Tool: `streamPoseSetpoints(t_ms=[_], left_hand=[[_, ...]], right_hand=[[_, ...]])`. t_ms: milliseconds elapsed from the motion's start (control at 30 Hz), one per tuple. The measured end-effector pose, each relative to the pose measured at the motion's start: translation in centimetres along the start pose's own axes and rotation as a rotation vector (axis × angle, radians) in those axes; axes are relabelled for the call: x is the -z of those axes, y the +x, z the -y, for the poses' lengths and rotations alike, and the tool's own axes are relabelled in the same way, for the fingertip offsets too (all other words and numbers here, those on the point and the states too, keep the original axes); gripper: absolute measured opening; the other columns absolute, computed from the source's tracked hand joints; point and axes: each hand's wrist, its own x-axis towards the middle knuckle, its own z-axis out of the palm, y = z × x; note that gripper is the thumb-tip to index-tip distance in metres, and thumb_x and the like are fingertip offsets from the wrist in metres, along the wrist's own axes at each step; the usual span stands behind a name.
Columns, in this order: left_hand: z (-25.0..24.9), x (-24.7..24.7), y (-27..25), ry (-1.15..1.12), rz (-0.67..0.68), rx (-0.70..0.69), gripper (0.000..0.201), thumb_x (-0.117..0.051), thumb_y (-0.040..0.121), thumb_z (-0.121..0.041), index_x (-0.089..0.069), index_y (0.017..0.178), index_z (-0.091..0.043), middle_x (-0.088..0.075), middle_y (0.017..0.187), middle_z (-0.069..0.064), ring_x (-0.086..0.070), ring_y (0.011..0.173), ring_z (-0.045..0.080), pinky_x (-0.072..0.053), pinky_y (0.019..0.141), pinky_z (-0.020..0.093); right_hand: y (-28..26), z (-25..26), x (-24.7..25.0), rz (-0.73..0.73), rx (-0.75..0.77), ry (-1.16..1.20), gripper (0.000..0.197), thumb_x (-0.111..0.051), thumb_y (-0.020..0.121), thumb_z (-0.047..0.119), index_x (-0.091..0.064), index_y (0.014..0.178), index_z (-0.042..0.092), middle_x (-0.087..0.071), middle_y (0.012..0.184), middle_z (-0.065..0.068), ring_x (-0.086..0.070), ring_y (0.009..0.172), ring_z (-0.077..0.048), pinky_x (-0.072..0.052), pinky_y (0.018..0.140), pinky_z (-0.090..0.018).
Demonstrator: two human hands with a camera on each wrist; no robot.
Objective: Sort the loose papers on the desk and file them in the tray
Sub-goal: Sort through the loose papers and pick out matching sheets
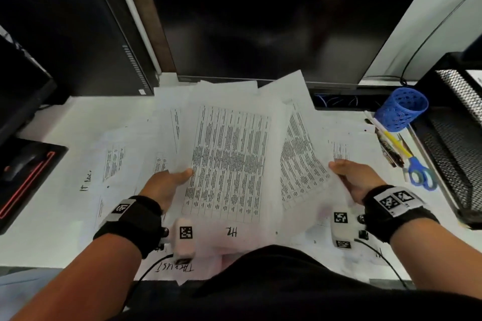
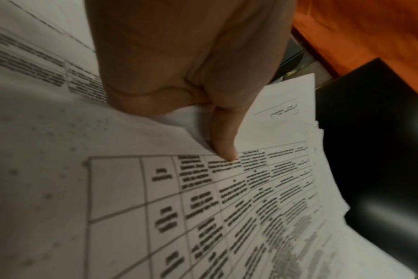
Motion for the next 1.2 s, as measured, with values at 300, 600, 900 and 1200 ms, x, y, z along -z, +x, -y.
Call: streamPoseSetpoints(t_ms=[300,600,900,1200], left_hand=[[1.0,1.7,1.5,-0.203,0.068,0.17,0.048,-0.071,0.083,-0.016,-0.055,0.124,0.002,-0.055,0.132,0.012,-0.047,0.122,0.022,-0.027,0.104,0.028],[1.4,1.4,3.2,-0.25,0.099,0.277,0.033,-0.068,0.083,-0.008,-0.061,0.113,0.003,-0.063,0.118,0.017,-0.056,0.111,0.032,-0.038,0.103,0.041],[1.7,-1.7,3.3,-0.316,0.143,0.266,0.038,-0.068,0.083,-0.009,-0.06,0.119,0.001,-0.057,0.127,0.013,-0.052,0.115,0.029,-0.039,0.105,0.044],[2.1,-4.2,1.0,-0.025,-0.072,-0.127,0.038,-0.065,0.088,-0.015,-0.058,0.125,-0.012,-0.064,0.112,0.005,-0.059,0.108,0.026,-0.044,0.087,0.032]], right_hand=[[1.1,-2.8,0.6,0.054,-0.046,-0.165,0.018,-0.048,0.092,-0.006,-0.061,0.09,0.006,-0.069,0.077,-0.012,-0.065,0.067,-0.022,-0.056,0.064,-0.028],[0.5,-0.6,-0.7,0.081,-0.007,-0.084,0.023,-0.038,0.095,-0.008,-0.058,0.102,0.001,-0.072,0.066,-0.007,-0.069,0.056,-0.017,-0.057,0.055,-0.023],[-1.9,-3.7,-4.9,0.204,-0.061,-0.331,0.022,-0.047,0.092,-0.008,-0.062,0.103,0.004,-0.065,0.087,-0.011,-0.062,0.065,-0.017,-0.05,0.062,-0.026],[-4.1,-3.1,-6.3,0.307,-0.049,-0.642,0.02,-0.044,0.091,-0.002,-0.06,0.085,0.009,-0.057,0.068,-0.007,-0.048,0.052,-0.015,-0.042,0.05,-0.022]])
